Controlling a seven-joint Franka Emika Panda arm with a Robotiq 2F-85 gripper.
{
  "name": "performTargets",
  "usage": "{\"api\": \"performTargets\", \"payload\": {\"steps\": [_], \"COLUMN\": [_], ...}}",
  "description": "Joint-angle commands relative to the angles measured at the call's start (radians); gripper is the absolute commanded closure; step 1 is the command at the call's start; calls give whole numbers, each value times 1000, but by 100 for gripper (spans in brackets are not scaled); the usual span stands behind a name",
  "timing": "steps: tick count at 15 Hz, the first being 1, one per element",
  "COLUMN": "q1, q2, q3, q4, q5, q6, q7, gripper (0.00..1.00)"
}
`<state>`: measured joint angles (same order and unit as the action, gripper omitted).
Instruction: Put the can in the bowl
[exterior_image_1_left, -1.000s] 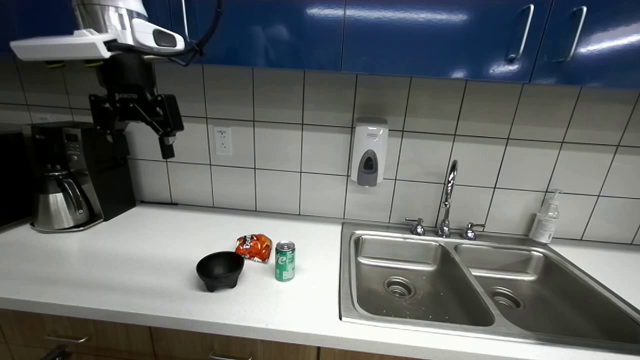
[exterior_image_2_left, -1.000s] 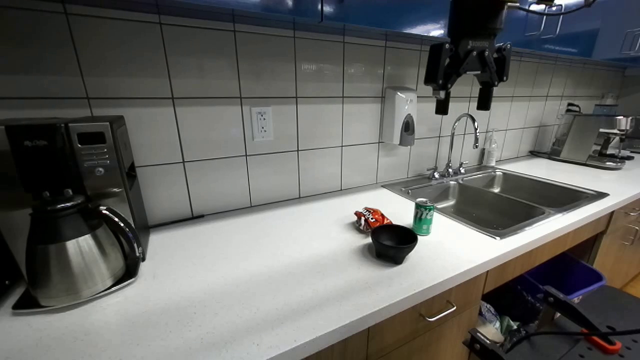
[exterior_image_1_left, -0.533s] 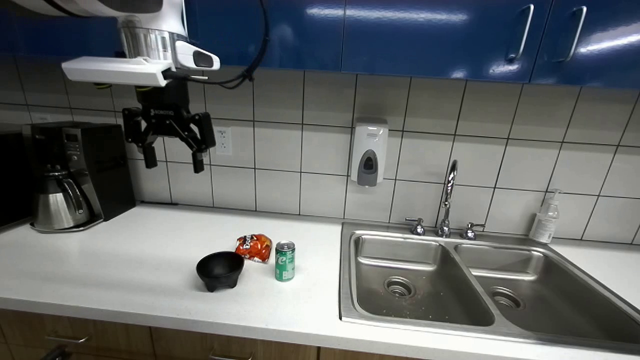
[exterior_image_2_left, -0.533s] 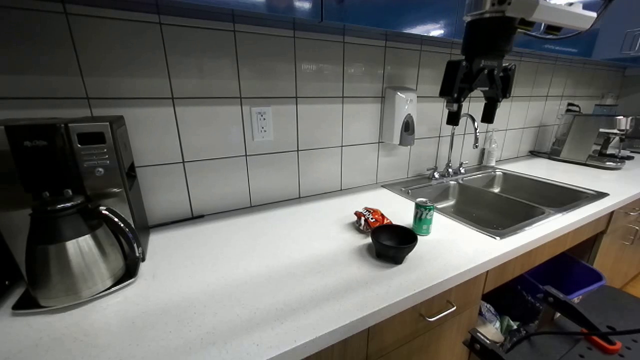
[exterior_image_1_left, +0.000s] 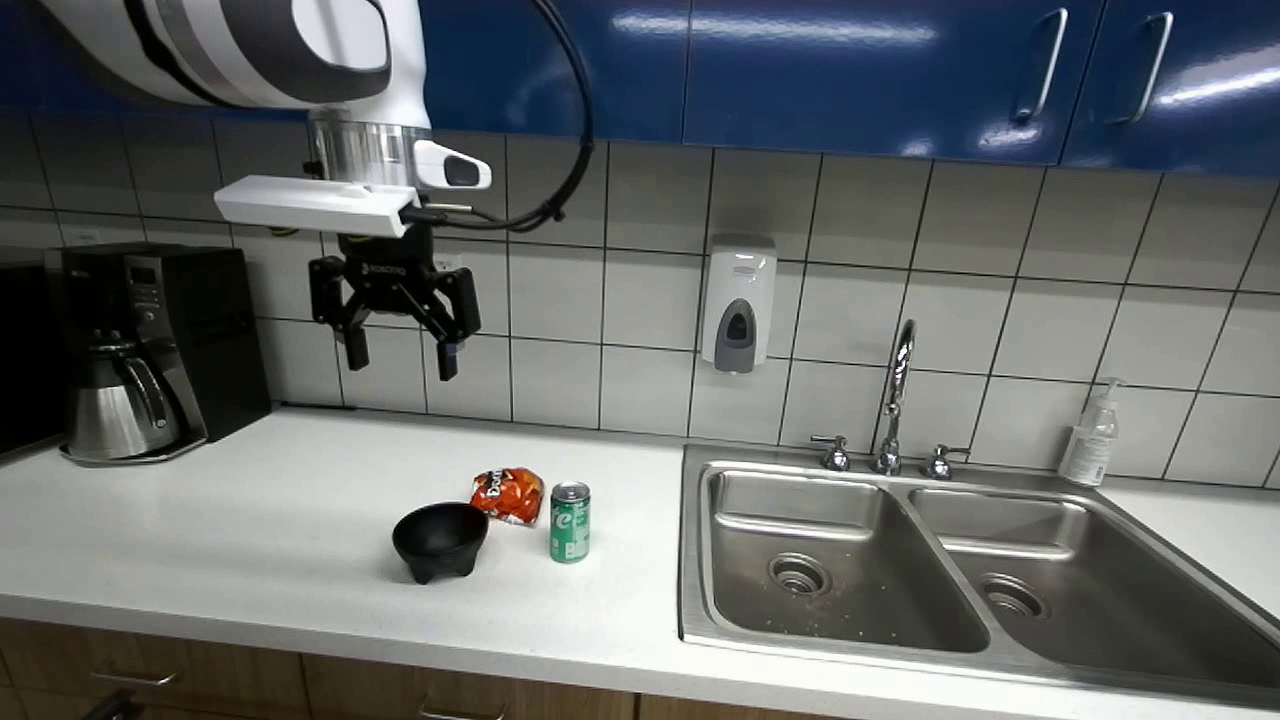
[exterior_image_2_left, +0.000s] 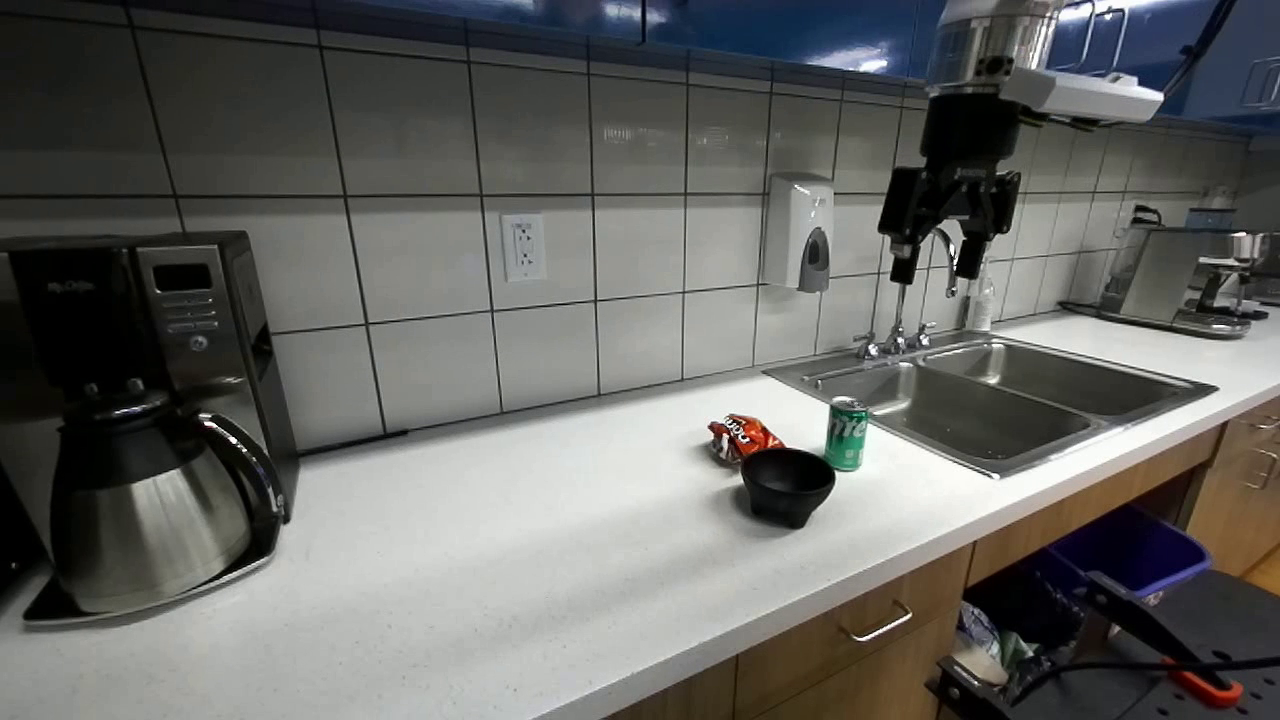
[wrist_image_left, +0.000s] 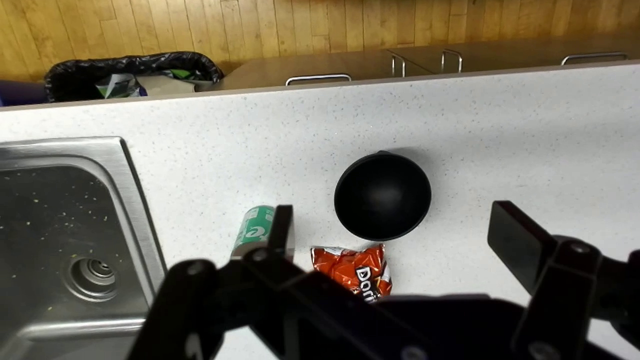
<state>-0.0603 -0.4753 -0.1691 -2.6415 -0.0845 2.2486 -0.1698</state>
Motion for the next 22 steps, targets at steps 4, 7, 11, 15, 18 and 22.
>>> {"api": "performTargets", "payload": {"steps": [4,7,11,15,18,22], "q1": [-44,-51,-55,-61,-71,-88], "q2": [153,225,325,426,502,608], "q3": [-13,-21,-33,-39,-36,-24], "q4": [28,43,84,140,189,265], "q5": [-13,-7,5,23,42,106], "q6": [145,208,261,289,301,304], "q7": [-29,-30,-38,-49,-58,-101], "gripper": [0,0,0,0,0,0]}}
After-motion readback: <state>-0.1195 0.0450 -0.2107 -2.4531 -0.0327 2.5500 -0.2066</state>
